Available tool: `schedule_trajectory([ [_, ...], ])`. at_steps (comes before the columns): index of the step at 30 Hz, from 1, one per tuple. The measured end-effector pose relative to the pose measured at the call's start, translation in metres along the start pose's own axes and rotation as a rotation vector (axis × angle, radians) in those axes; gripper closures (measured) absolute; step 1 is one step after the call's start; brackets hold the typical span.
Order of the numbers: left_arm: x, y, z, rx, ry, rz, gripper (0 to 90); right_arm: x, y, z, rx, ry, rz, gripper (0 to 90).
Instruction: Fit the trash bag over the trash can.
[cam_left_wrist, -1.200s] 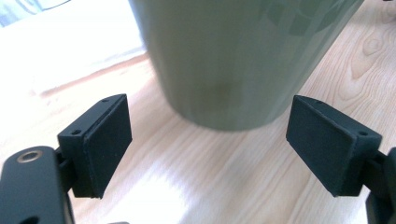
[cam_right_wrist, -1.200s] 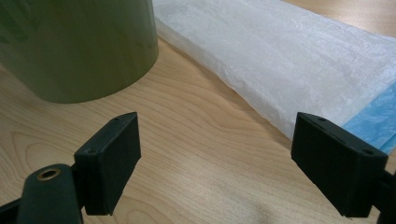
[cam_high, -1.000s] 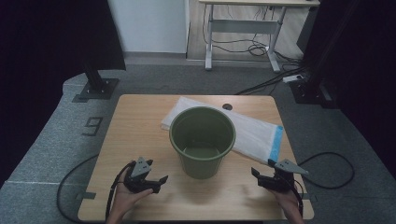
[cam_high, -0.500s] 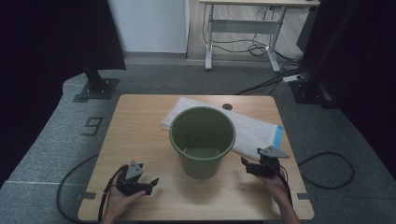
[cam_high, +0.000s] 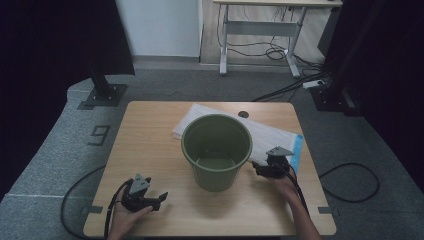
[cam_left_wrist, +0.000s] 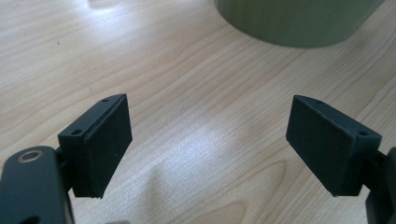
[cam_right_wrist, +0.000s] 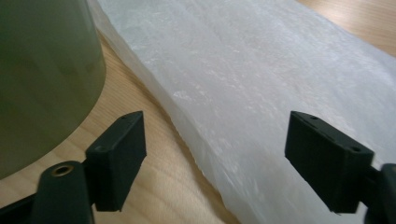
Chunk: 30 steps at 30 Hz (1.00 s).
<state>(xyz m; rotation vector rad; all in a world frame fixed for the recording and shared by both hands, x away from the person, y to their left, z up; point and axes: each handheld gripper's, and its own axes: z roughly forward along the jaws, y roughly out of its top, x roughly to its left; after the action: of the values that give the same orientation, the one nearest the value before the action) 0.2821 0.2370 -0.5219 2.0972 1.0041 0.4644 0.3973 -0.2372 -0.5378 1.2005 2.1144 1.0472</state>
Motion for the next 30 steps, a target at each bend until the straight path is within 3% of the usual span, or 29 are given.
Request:
schedule_trajectory([
  [4,0.002,0.0,0.0,-0.014,-0.017,-0.012,14.1,-0.002,0.0,0.011,0.006,0.018,0.004,26.9],
  [11,0.004,-0.003,0.0,-0.017,-0.023,-0.024,14.2,-0.008,-0.003,0.015,0.038,0.009,0.026,37.7],
  [14,0.005,-0.004,0.0,-0.032,-0.05,-0.046,14.1,-0.009,-0.005,0.017,0.059,0.004,0.017,40.1],
  [17,0.005,-0.004,0.0,-0.034,-0.053,-0.046,14.2,-0.012,-0.006,0.018,0.067,0.016,0.039,44.6],
  [26,0.004,-0.005,0.0,-0.03,-0.046,-0.048,14.2,-0.021,-0.008,0.011,0.084,-0.003,0.065,80.0],
  [30,0.004,-0.005,-0.002,-0.031,-0.039,-0.047,14.3,-0.018,-0.013,0.003,0.079,-0.029,0.054,87.7],
])
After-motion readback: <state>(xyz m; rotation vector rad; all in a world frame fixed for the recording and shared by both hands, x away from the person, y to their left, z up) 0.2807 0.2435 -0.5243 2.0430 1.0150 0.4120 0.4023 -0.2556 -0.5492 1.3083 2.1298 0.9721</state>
